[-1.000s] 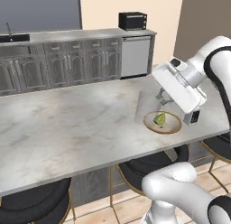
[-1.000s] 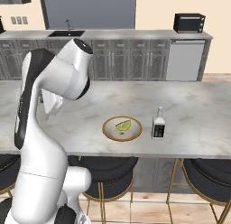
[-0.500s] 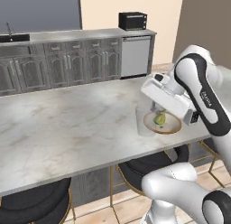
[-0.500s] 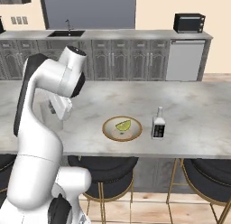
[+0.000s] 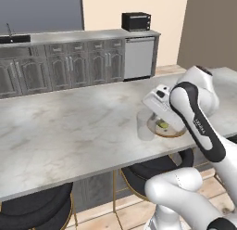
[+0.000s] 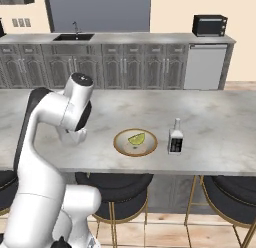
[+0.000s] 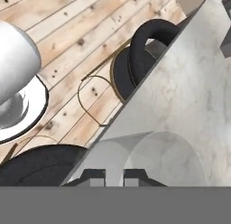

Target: There is a bowl on the dining counter. Grab a lemon wedge from the fridge and place it in the bowl. Then get the liquor bottle and glass cup from the cabinet and place them next to the bowl.

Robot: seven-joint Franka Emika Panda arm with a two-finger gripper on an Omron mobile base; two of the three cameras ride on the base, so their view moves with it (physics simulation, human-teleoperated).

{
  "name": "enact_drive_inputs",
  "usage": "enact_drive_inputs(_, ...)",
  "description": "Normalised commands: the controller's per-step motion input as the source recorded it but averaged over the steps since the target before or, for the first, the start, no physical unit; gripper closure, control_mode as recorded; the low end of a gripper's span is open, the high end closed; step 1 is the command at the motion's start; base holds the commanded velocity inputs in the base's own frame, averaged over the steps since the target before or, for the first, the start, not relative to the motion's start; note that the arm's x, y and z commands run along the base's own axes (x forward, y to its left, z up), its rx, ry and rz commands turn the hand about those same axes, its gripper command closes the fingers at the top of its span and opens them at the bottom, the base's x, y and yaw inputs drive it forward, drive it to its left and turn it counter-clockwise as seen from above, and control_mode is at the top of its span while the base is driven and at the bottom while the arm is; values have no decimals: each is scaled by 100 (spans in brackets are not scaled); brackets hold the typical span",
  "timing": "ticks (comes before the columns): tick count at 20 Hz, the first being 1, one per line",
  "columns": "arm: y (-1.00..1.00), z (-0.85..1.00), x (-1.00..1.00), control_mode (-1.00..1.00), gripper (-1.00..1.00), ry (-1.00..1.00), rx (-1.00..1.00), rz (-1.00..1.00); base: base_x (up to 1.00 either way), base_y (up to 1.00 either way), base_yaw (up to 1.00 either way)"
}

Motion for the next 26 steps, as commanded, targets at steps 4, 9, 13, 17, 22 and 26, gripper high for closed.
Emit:
enact_drive_inputs(4, -12, -56, 70, -100, 100, 0, 0, 0, 0, 0, 0)
enact_drive_inputs(9, -11, -55, 73, -100, 100, 0, 0, 0, 0, 0, 0)
enact_drive_inputs(13, -8, -55, 63, -100, 100, 0, 0, 0, 0, 0, 0)
enact_drive_inputs(17, -1, -51, 38, -100, 100, -4, -1, 0, 0, 0, 0)
enact_drive_inputs(22, -3, -34, 39, -100, 100, -2, -1, 0, 0, 0, 0)
enact_drive_inputs(26, -4, -15, 51, -100, 100, 0, 0, 0, 0, 0, 0)
